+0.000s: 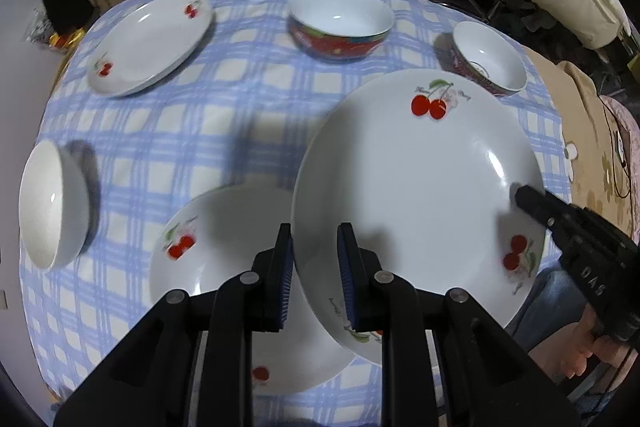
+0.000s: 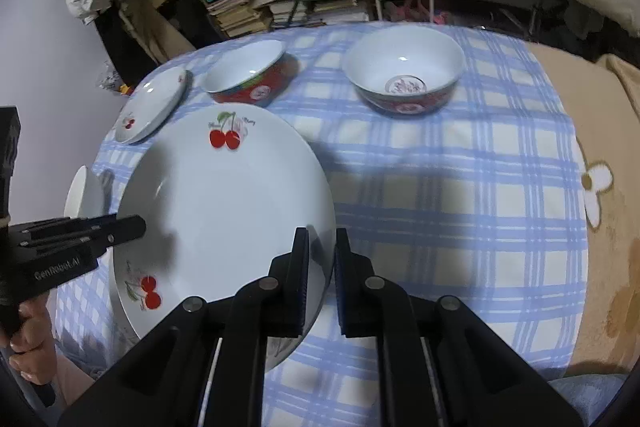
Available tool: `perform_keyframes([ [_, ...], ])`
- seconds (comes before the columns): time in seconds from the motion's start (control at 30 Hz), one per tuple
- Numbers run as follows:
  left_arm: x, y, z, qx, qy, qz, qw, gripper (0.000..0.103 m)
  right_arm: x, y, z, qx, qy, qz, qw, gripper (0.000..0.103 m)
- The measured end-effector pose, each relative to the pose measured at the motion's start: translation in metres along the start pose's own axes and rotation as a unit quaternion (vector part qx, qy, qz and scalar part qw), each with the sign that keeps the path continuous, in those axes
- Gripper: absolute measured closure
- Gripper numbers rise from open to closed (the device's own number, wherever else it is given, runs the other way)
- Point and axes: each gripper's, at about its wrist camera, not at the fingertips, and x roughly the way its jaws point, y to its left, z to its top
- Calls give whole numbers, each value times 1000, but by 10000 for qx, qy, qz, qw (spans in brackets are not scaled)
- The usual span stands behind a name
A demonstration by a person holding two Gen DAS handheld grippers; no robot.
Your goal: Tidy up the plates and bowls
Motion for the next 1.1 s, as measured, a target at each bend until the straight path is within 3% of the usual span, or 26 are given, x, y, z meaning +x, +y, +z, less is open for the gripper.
perform_keyframes([
  [0.63,-42,72,-61,-551,-260,252,9978,82,-5,79,-20,-574,-202,378,9974,90],
  [0.9,-43,98,-80,-807,-282,276,9960,82,2,103,-31,-764,-216,665,9946,90],
  [1.1,-35,101,-89,-892,-266,238,9954,82,13,107,-36,-855,-149,534,9948,90],
])
